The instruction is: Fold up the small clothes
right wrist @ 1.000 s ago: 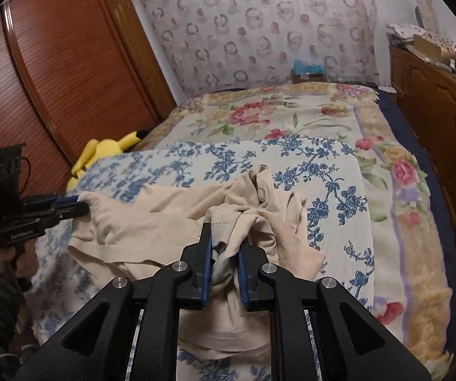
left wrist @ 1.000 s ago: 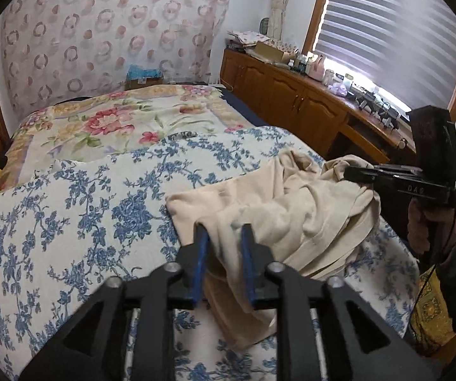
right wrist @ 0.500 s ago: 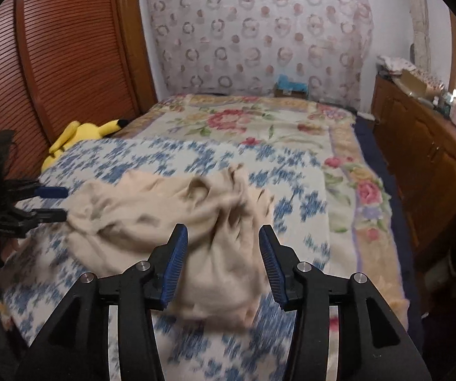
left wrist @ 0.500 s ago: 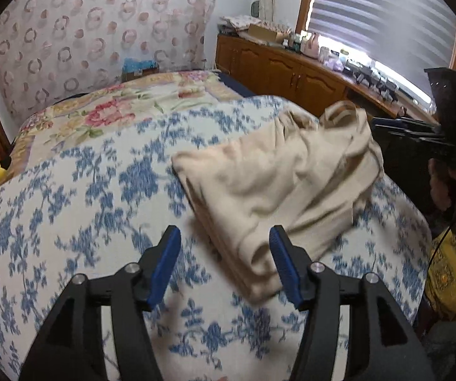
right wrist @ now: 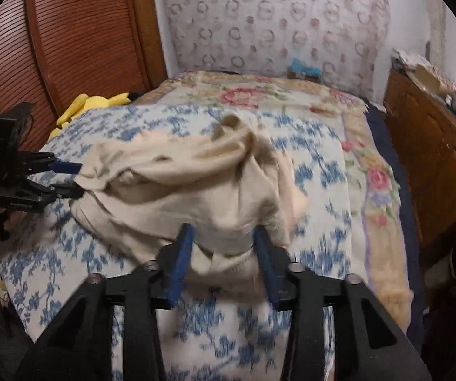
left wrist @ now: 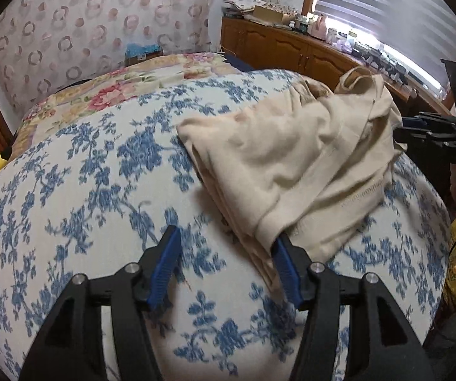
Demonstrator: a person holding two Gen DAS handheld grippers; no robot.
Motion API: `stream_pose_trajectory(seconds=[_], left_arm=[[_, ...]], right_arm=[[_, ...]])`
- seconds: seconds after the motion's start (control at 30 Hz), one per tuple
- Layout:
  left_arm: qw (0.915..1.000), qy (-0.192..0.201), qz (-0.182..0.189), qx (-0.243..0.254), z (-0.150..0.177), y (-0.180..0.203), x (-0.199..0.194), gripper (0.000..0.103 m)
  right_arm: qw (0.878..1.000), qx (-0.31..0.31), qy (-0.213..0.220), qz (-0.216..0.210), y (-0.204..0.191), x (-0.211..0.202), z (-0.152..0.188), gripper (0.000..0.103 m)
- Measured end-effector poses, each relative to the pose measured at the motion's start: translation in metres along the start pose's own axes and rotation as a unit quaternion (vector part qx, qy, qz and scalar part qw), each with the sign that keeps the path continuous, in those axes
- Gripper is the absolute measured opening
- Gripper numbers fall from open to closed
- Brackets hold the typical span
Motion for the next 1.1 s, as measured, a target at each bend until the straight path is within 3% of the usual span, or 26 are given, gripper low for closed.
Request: stream_pose_trajectory(seconds=[0.03, 0.13, 0.23, 0.43, 0.53, 0.83, 0.93, 1.07, 1.1], left_arm=[[1.0000, 0.001, -0.003, 0.000, -0.003, -0.001, 0.000, 0.057], [0.9998, 0.009, -0.017, 0.005, -0.016, -0.004, 0.001, 0.057], [0.9996, 0.019, -0.021, 0.001, -0.027, -0.010, 0.000, 0.057], [0.9979, 0.030, -0.057, -0.007, -0.057, -0.033, 0.007, 0.057], [0.9967, 0.053, -0.056, -0.027, -0.075, -0.046, -0.003, 0.057], [0.9952, 0.088, -0.041, -0.015, -0.079, -0.038, -0.034, 0.057], [0.9937, 0.101, -0.046, -0.016, -0.079, -0.037, -0.042, 0.057], [0.9943, 0.087, -0.059, -0.018, -0.092, -0.044, -0.031, 0.058], [0.9942, 0.087, -0.061, -0.019, -0.096, -0.046, -0.029, 0.058]], right_arm=[[1.000, -0.006, 0.008, -0.008, -0.001, 0.000, -0.006, 0.018], [0.999, -0.009, 0.036, -0.022, 0.002, -0.002, -0.024, 0.009], [0.998, -0.008, 0.053, -0.026, 0.007, 0.004, -0.045, 0.006], [0.998, 0.003, 0.060, -0.010, 0.032, 0.024, -0.085, 0.005], [0.999, 0.014, 0.049, 0.008, 0.048, 0.042, -0.099, 0.005], [0.996, 0.039, 0.027, 0.072, 0.081, 0.071, -0.106, 0.005], [0.995, 0.051, 0.027, 0.080, 0.092, 0.070, -0.106, 0.005], [0.995, 0.059, 0.043, 0.065, 0.092, 0.052, -0.103, 0.005], [0.995, 0.056, 0.047, 0.067, 0.090, 0.045, -0.102, 0.010]])
Point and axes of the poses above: each gripper's, at about its wrist camera, not at the fingertips, and x roughly the way its jaws point, y to its right, z to its underside, the point moved 4 cm from there along x, roughly the way its jaws point, and after that the axes turned 6 degrees about -y, right-handed, at the moved point
